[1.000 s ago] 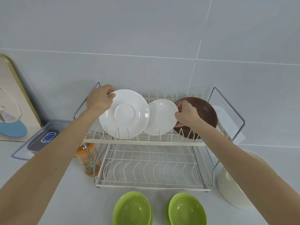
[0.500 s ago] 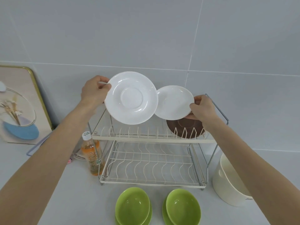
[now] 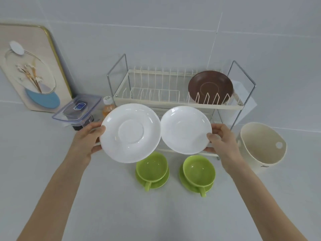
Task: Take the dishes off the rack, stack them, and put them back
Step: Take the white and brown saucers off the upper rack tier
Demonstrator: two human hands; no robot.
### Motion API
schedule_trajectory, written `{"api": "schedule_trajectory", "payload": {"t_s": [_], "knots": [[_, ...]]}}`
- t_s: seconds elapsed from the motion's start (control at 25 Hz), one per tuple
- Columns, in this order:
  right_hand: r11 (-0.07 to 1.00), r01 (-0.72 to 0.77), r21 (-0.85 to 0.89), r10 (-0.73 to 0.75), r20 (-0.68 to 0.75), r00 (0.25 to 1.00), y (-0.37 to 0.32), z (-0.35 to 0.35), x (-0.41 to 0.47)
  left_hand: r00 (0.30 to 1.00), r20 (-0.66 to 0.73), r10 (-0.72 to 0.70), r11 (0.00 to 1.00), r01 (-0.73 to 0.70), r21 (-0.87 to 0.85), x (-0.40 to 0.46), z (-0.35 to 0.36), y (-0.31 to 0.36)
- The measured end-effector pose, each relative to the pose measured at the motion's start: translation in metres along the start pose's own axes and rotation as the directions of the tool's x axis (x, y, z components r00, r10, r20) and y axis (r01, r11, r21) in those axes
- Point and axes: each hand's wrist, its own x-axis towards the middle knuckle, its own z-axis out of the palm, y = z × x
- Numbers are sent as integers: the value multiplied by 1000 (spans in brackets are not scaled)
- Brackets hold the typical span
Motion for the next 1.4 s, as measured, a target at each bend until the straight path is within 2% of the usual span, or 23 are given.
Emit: {"api": "schedule_trajectory", "payload": {"t_s": [0.2, 0.4, 0.72, 1.08, 1.2, 1.4], "knots": [[987, -162, -15, 162, 16, 987, 65, 2, -41, 983, -29, -183, 983, 183, 1, -40, -32, -73], [955, -282, -93, 285, 25, 958, 113, 1, -73, 934, -90, -346, 938, 344, -37, -79, -48, -131], [876, -454, -164, 463, 15, 886, 156, 9, -104, 877, -137, -461, 887, 457, -61, -105, -63, -173], [845, -501, -188, 511, 10, 859, 161, 20, -102, 868, -185, -461, 887, 459, -59, -96, -50, -178], [843, -471, -259, 490, 9, 872, 157, 19, -103, 884, -215, -415, 900, 434, 46, -88, -45, -179], [760, -329, -560, 426, 48, 903, 150, 20, -105, 923, -235, -305, 855, 374, 358, -83, -42, -180]]}}
